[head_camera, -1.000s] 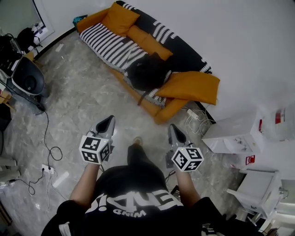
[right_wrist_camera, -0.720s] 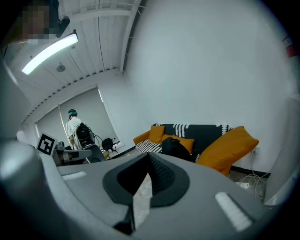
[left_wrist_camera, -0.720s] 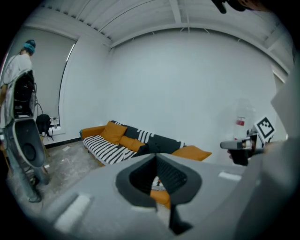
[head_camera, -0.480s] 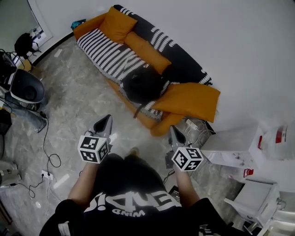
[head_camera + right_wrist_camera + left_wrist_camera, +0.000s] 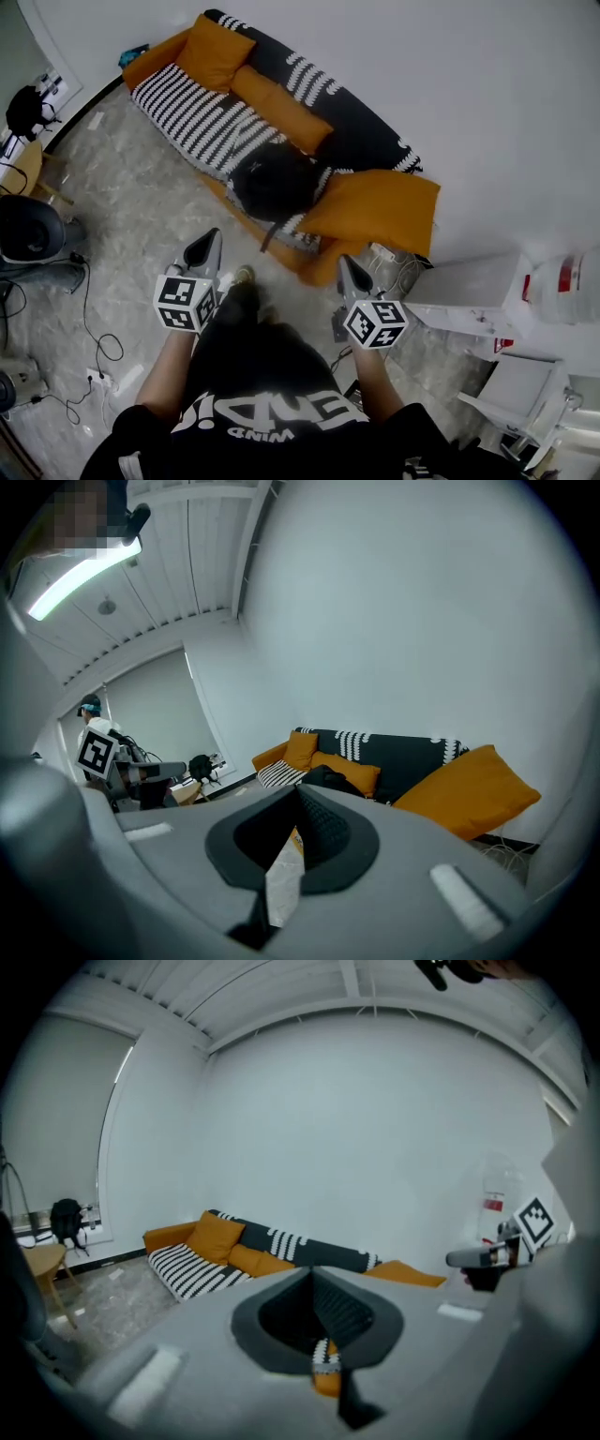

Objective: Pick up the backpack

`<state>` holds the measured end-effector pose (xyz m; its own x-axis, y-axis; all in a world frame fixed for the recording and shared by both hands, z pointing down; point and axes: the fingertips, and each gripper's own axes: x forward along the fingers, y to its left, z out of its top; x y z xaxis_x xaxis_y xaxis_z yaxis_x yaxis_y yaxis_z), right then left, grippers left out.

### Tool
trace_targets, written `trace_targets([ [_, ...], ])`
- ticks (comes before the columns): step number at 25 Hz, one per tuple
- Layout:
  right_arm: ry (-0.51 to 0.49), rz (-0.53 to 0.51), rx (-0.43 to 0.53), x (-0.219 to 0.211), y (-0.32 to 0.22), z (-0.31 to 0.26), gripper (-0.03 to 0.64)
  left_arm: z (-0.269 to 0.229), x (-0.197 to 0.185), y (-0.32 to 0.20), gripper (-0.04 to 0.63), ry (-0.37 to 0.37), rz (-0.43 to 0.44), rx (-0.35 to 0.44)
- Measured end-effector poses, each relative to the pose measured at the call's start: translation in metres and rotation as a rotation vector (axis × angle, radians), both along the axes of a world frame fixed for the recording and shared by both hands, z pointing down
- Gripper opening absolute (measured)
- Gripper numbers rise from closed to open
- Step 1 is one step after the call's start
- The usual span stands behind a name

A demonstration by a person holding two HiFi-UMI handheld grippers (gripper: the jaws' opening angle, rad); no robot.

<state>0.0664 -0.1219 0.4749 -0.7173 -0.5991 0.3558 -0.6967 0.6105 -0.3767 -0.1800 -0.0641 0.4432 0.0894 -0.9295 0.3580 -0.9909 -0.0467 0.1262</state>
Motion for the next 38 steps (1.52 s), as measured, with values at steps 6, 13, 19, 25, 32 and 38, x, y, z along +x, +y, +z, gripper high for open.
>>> trace_targets([
  [6,0.021,0.061,0.008,-0.021,-0.042,-0.006,0.000,0.001,-0.019,-0.058,0.003,0.007,0.084,0.001],
  [13,0.040,0.116,0.033,-0.059,-0.091,-0.017,0.000,0.005,-0.046,-0.126,0.003,0.035,0.171,0.004],
  [19,0.032,0.144,0.052,-0.093,-0.117,-0.025,0.000,0.008,-0.068,-0.162,0.003,0.051,0.238,-0.005],
  [25,0.022,0.204,0.036,-0.096,-0.132,-0.025,0.000,0.005,-0.072,-0.184,0.003,0.083,0.290,0.014],
  [32,0.016,0.248,0.020,-0.067,-0.144,-0.025,0.000,0.010,-0.053,-0.197,0.096,0.173,0.346,0.001],
  [38,0.017,0.247,0.013,-0.051,-0.150,-0.022,0.000,0.026,-0.030,-0.208,0.295,0.254,0.370,-0.041],
])
